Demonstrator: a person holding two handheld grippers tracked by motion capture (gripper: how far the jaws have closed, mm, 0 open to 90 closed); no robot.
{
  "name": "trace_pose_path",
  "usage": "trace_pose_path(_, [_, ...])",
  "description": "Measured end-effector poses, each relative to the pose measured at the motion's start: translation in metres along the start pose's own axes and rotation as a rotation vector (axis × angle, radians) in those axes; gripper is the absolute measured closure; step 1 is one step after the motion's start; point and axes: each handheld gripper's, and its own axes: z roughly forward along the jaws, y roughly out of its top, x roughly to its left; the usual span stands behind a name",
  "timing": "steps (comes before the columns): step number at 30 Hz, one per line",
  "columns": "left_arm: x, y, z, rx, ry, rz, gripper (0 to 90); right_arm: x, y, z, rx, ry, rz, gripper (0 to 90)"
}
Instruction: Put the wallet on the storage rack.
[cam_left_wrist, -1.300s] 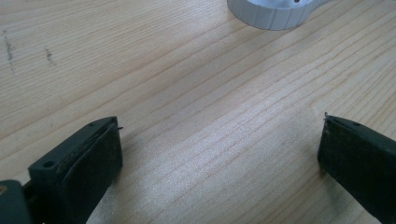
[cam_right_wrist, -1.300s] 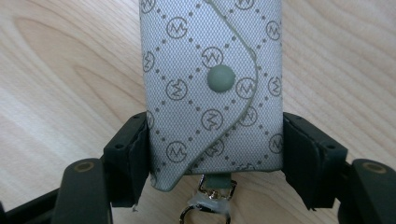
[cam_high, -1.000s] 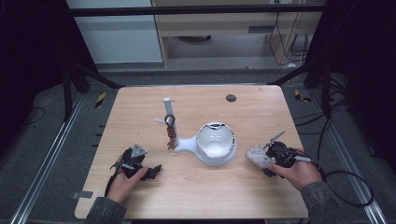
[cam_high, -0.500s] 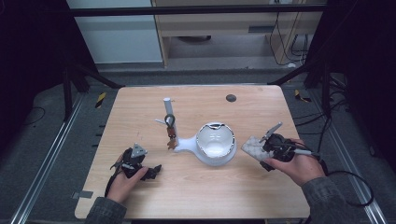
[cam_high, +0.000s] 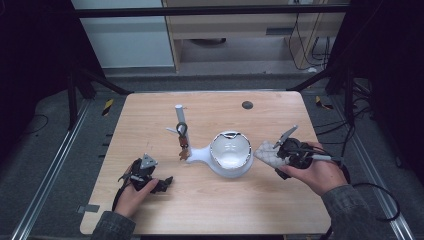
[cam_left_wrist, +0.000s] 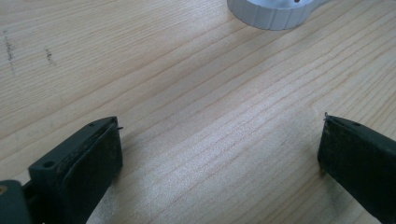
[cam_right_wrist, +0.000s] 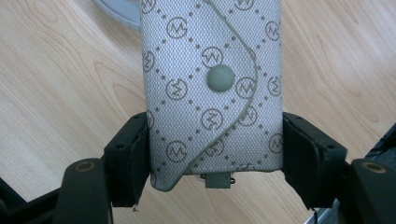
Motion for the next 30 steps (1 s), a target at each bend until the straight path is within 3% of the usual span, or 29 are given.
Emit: trace_pose_path(30, [0.000,0.000,0.000,-0.001,0.001,0.000,0.0,0.013,0.033,-0.016,-0.014,-0.010,-0.084,30.9])
